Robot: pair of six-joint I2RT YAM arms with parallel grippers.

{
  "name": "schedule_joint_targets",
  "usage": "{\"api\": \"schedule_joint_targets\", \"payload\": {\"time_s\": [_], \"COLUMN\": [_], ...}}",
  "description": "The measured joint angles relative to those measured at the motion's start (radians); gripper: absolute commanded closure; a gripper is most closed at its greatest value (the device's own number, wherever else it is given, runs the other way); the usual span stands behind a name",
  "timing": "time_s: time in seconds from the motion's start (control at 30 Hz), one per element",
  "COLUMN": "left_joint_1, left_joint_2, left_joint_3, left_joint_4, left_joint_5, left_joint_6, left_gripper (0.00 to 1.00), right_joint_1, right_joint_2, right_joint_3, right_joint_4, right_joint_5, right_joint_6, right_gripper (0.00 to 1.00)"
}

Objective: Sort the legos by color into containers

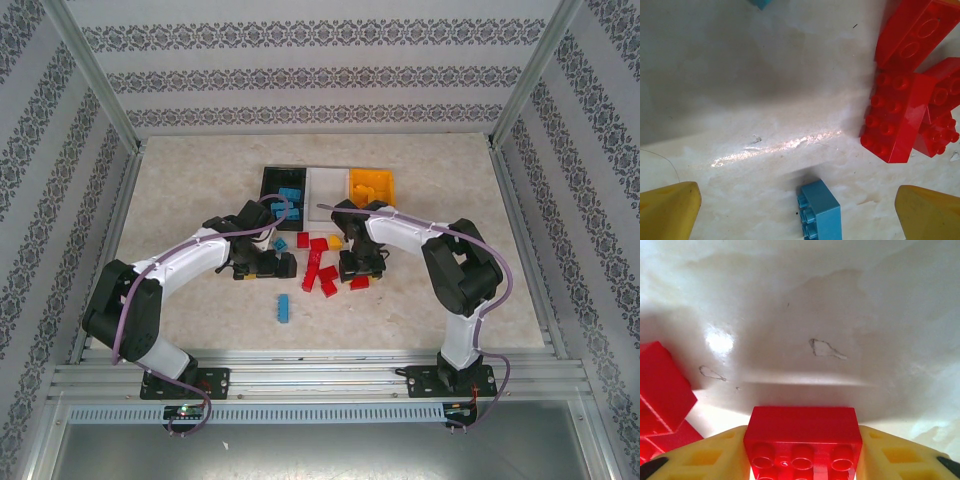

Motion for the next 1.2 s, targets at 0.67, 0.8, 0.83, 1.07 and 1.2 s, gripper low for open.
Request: {"api": "schedule_joint_targets", "payload": {"time_s": [0.67,0.8,0.83,1.07,1.2], "left_joint_1": [0.000,0.000,0.000,0.000,-0.001], "left_joint_2": [0.001,0.002,0.002,0.015,0.038], "left_joint_3": [0.060,0.084,0.087,0.098,0.116], "left_joint_4": [-0.001,-0.012,-0.016,-0.040,-0.042], "left_joint_5": [-0.008,-0.008,-0.008,-0.008,-0.007], "left_joint_6": [0.003,0.004,0.004,0.011,0.019], "left_gripper": [0.00,0.00,0.00,0.03,0.06], "right_joint_1": [-0.075,-0.116,-0.124,-0.160,-0.161], "right_joint_2": [0.107,0.259,0.293,0.486,0.509], "right_joint_3": [0.598,0.787,0.829,1.071,1.109], "right_joint_4": [-0.058,-0.071,-0.079,-0.165,-0.202], "right_joint_5": [-0.048,-0.063,-0.066,-0.076,-0.085], "right_joint_6": [0.038,0.036,0.034,0.014,0.002], "right_gripper": [0.54,0.54,0.54,0.43,0.36]}}
